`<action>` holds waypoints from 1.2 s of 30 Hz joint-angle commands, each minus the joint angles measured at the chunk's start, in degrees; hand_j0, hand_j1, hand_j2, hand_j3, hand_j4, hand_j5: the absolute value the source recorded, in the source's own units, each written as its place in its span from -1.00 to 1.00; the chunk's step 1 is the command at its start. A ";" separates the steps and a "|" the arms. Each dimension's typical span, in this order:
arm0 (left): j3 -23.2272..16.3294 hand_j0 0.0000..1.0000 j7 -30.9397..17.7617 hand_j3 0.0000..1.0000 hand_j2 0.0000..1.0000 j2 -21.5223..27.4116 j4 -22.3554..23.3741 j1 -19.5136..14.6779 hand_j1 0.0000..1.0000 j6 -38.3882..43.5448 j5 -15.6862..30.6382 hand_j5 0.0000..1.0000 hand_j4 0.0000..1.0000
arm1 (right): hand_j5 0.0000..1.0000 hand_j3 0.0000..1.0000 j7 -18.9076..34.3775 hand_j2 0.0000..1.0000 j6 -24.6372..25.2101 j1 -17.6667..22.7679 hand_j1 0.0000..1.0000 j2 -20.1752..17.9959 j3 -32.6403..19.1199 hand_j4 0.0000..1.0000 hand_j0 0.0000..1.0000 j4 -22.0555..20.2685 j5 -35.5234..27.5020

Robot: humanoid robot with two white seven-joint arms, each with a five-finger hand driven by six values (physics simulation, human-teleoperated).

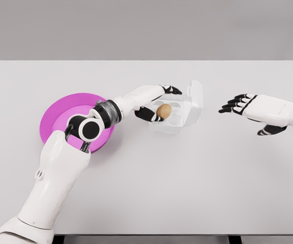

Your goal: Pack egg into the box and close the box lid

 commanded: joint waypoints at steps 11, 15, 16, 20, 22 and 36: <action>0.69 1.00 0.03 1.00 1.00 8.30 -8.83 0.79 1.00 0.02 9.75 1.00 1.00 | 1.00 1.00 -0.03 1.00 0.16 -0.09 1.00 -0.14 -0.02 1.00 1.00 -0.38 -0.28; 3.41 1.00 0.03 1.00 1.00 17.97 -16.29 3.34 1.00 -1.38 19.59 1.00 1.00 | 1.00 1.00 -0.03 1.00 0.16 0.00 1.00 -0.05 -0.02 1.00 1.00 -0.38 -0.29; 5.78 1.00 0.03 1.00 1.00 21.22 -17.53 4.30 1.00 -8.83 22.93 1.00 1.00 | 1.00 1.00 -0.03 1.00 0.16 -0.09 1.00 -0.05 -0.02 1.00 1.00 -0.38 -0.37; 13.61 1.00 0.03 1.00 1.00 30.80 -17.62 6.85 1.00 -28.12 32.60 1.00 1.00 | 1.00 1.00 -0.03 1.00 0.16 0.00 1.00 -0.05 0.07 1.00 1.00 -2.66 -0.37; 15.54 1.00 0.03 1.00 1.00 34.85 -17.09 8.52 1.00 -28.12 36.99 1.00 1.00 | 1.00 1.00 -0.03 1.00 0.16 -0.09 1.00 0.03 0.16 1.00 1.00 -2.66 -0.37; 21.43 1.00 0.03 1.00 1.00 38.45 -12.61 14.50 1.00 -28.12 37.96 1.00 1.00 | 1.00 1.00 -0.03 1.00 0.16 -0.70 1.00 2.76 1.12 1.00 1.00 -2.57 -0.20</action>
